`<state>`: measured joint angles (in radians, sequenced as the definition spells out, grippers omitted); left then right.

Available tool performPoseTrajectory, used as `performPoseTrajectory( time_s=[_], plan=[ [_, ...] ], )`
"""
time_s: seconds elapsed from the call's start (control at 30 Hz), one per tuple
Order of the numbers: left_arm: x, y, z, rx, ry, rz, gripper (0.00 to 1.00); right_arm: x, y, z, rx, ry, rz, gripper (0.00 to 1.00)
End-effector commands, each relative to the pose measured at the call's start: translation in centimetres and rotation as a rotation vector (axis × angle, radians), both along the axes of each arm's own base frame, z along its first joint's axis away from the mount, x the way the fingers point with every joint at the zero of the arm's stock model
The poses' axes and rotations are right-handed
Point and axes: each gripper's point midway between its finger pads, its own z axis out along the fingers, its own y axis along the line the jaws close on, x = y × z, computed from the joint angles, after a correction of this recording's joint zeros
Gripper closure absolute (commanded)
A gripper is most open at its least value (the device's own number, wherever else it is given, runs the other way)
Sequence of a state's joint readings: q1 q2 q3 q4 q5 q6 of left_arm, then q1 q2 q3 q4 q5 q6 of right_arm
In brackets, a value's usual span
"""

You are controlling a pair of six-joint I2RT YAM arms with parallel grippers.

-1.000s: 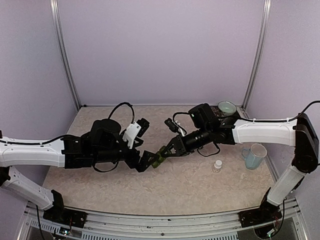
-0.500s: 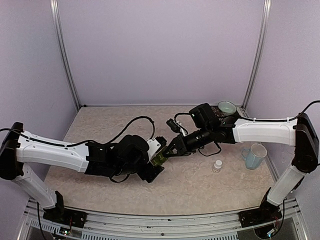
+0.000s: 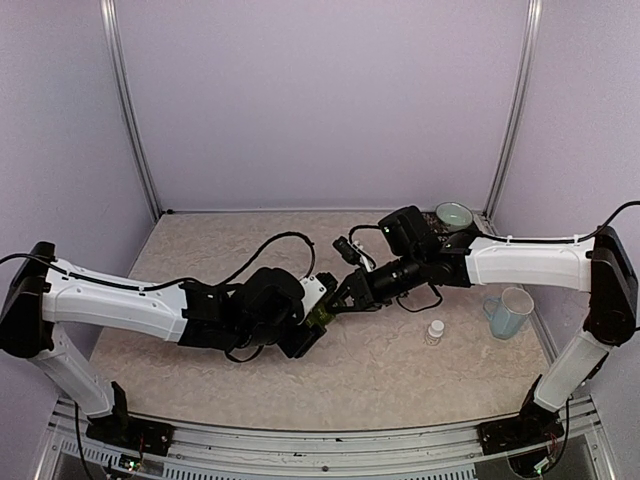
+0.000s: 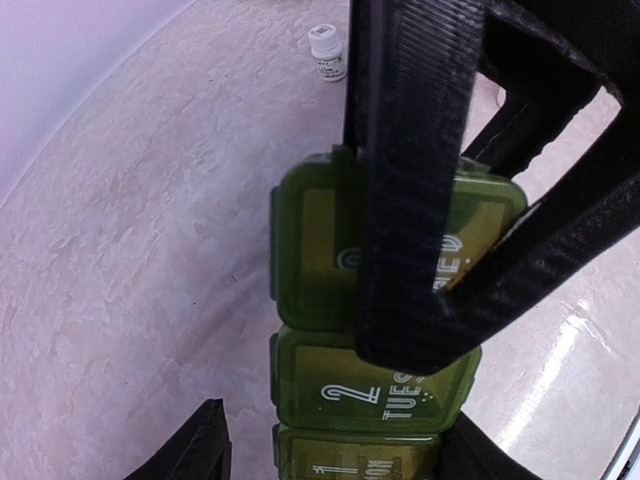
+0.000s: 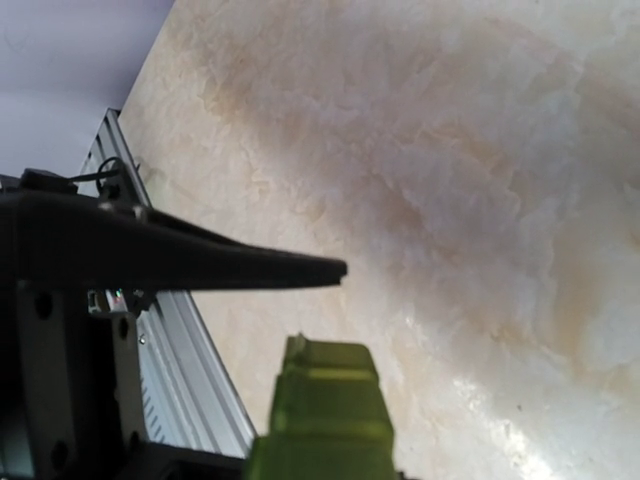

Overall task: Sort the pills into containers
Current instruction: Open the lid of the pill container.

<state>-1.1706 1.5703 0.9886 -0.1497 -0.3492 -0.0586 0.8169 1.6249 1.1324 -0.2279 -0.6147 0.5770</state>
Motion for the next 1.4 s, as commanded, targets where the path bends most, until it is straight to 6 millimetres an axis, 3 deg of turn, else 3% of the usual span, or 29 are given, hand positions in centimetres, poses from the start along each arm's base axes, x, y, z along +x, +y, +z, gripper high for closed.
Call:
performPoseTrajectory(
  time_s=[0.0, 0.33, 0.83, 1.07, 1.27, 1.37],
  plan=[
    [0.5, -0.5, 0.4, -0.01, -0.001, 0.006, 0.37, -0.1, -0.2, 1.2, 0.027, -0.008, 0.0, 0.95],
    [0.1, -0.2, 2.0, -0.054, 0.006, 0.0, 0.65, 0.1, -0.5, 0.0, -0.004, -0.007, -0.002, 0.96],
    [-0.5, 0.5, 5.6, -0.259, 0.1, -0.078, 0.67, 1.3, -1.9, -2.0, -0.06, -0.01, -0.032, 0.96],
    [-1.0, 0.6, 6.2, -0.322, 0.139, -0.112, 0.6, 1.5, -2.0, -2.5, -0.064, 0.001, -0.034, 0.96],
    [-0.5, 1.1, 5.9, -0.315, 0.131, -0.087, 0.34, 1.3, -1.9, -2.2, -0.048, 0.007, -0.026, 0.96],
    [-0.2, 1.3, 5.7, -0.311, 0.129, -0.072, 0.29, 1.0, -1.7, -1.8, -0.03, 0.01, -0.012, 0.96]
  ],
)
